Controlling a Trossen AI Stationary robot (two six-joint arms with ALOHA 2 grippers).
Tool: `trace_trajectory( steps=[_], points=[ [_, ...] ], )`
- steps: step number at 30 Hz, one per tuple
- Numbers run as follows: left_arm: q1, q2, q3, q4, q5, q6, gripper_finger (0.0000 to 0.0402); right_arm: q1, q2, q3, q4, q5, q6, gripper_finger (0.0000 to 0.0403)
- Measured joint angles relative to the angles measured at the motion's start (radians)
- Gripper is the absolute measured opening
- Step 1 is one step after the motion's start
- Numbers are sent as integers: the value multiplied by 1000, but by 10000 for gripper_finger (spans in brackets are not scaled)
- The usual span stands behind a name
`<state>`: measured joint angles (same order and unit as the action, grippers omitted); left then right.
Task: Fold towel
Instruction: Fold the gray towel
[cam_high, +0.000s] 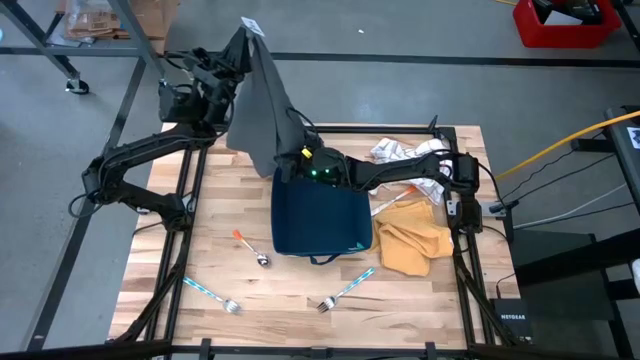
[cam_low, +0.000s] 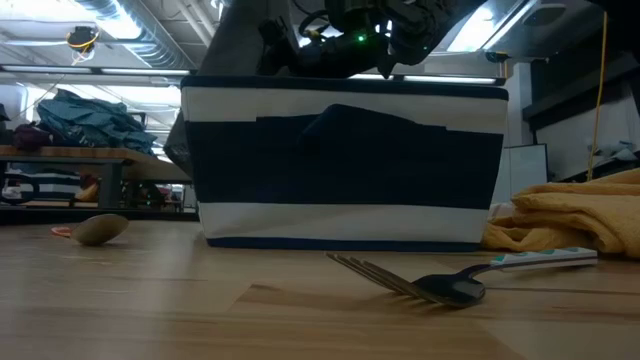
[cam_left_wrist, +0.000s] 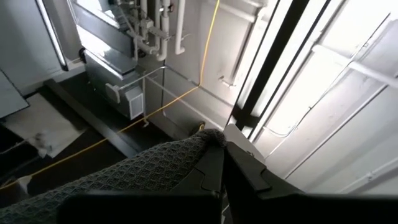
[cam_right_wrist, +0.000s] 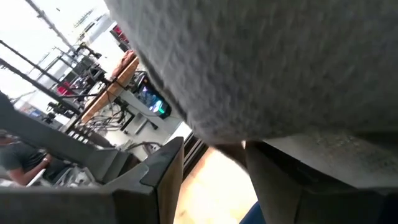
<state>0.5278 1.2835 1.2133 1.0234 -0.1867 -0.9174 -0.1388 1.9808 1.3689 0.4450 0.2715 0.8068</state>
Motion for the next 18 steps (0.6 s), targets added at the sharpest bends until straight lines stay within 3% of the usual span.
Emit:
trace_trajectory(
  steps=[13,18],
  points=[
    [-3,0,0,27,0,-2,0,1,66,14,49,-102,1,177],
    [-4,0,0,37,17,-3,0,1,98,55,60,-73,2,177]
  ],
)
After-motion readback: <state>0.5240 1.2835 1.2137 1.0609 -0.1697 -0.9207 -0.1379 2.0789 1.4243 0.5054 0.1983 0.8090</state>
